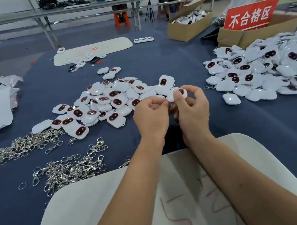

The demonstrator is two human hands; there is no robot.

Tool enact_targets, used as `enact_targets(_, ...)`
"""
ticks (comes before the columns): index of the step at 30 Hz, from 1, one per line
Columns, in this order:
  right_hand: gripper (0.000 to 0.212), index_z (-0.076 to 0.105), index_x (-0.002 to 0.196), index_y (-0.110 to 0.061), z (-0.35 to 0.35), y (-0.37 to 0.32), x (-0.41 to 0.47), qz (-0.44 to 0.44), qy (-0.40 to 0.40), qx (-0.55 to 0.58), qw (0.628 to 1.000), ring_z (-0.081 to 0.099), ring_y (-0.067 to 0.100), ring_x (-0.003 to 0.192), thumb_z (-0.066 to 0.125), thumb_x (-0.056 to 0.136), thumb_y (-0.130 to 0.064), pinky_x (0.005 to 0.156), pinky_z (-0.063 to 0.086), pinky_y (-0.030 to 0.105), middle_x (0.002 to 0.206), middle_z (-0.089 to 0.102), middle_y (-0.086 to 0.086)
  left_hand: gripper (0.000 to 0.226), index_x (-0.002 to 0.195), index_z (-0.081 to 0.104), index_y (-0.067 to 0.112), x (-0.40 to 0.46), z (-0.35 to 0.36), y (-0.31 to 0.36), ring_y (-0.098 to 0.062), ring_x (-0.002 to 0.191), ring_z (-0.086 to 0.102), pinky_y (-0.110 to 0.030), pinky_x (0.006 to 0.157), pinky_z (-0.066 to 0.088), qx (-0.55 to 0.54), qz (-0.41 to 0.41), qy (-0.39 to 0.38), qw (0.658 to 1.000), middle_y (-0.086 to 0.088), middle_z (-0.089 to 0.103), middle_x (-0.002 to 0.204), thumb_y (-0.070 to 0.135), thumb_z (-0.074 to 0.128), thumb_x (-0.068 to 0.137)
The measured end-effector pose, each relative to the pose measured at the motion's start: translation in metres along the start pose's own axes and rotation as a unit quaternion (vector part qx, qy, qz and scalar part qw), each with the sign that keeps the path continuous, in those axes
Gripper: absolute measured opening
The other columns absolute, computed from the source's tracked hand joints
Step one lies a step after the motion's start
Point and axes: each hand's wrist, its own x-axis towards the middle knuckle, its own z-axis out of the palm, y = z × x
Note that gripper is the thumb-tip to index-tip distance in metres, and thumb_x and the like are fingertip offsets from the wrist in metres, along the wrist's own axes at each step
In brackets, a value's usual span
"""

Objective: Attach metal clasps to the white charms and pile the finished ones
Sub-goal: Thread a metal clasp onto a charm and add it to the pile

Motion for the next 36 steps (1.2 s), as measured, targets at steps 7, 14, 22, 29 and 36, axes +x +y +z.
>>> enact_targets(7, 0.077, 0.023, 0.164, -0.021, -0.026, -0.005, 0.023, -0.044, 0.199, -0.056, 0.977, 0.072, 0.016, 0.092, 0.064, 0.1, -0.014, 0.1, 0.055, 0.045, 0.117, 0.075, 0.009, 0.016, 0.097, 0.075, 0.011, -0.007, 0.049, 0.004, -0.011, 0.086, 0.069, -0.028, 0.083, 0.056, 0.147, 0.178, -0.084, 0.969, 0.003, 0.075, 0.091, 0.003, 0.064, 0.089)
enact_targets(14, 0.031, 0.073, 0.121, -0.012, -0.004, -0.003, 0.001, -0.206, -0.062, -0.356, 0.91, 0.058, 0.017, 0.094, 0.06, 0.095, -0.002, 0.089, 0.045, 0.028, 0.102, 0.075, 0.0, 0.02, 0.093, 0.074, 0.015, 0.004, -0.012, -0.007, -0.028, 0.098, 0.058, -0.04, 0.088, 0.045, 0.351, 0.249, 0.013, 0.903, -0.004, 0.069, 0.097, 0.004, 0.058, 0.086)
enact_targets(22, 0.018, 0.079, 0.095, -0.013, 0.017, -0.005, -0.027, -0.377, -0.296, -0.508, 0.716, 0.051, 0.027, 0.103, 0.064, 0.098, -0.022, 0.087, 0.044, 0.044, 0.101, 0.072, 0.0, 0.025, 0.104, 0.07, 0.019, 0.006, -0.089, -0.004, -0.031, 0.109, 0.052, -0.038, 0.087, 0.041, 0.493, 0.164, 0.112, 0.847, -0.006, 0.063, 0.114, 0.011, 0.061, 0.082)
enact_targets(29, 0.023, 0.078, 0.107, -0.017, 0.031, 0.0, -0.049, -0.319, -0.44, -0.44, 0.715, 0.05, 0.019, 0.103, 0.07, 0.098, -0.038, 0.089, 0.048, 0.042, 0.106, 0.064, -0.001, 0.036, 0.074, 0.074, 0.022, 0.022, -0.141, 0.016, -0.018, 0.086, 0.066, -0.037, 0.084, 0.056, 0.413, 0.096, 0.014, 0.905, 0.008, 0.07, 0.083, -0.007, 0.053, 0.074)
enact_targets(36, 0.027, 0.075, 0.093, -0.03, 0.03, -0.004, -0.043, -0.203, -0.499, -0.405, 0.739, 0.053, 0.014, 0.103, 0.088, 0.077, -0.049, 0.088, 0.047, 0.032, 0.104, 0.054, -0.004, 0.032, 0.073, 0.067, 0.028, 0.019, -0.146, 0.03, -0.021, 0.093, 0.065, -0.035, 0.081, 0.056, 0.523, 0.045, -0.083, 0.847, 0.002, 0.069, 0.095, -0.001, 0.057, 0.078)
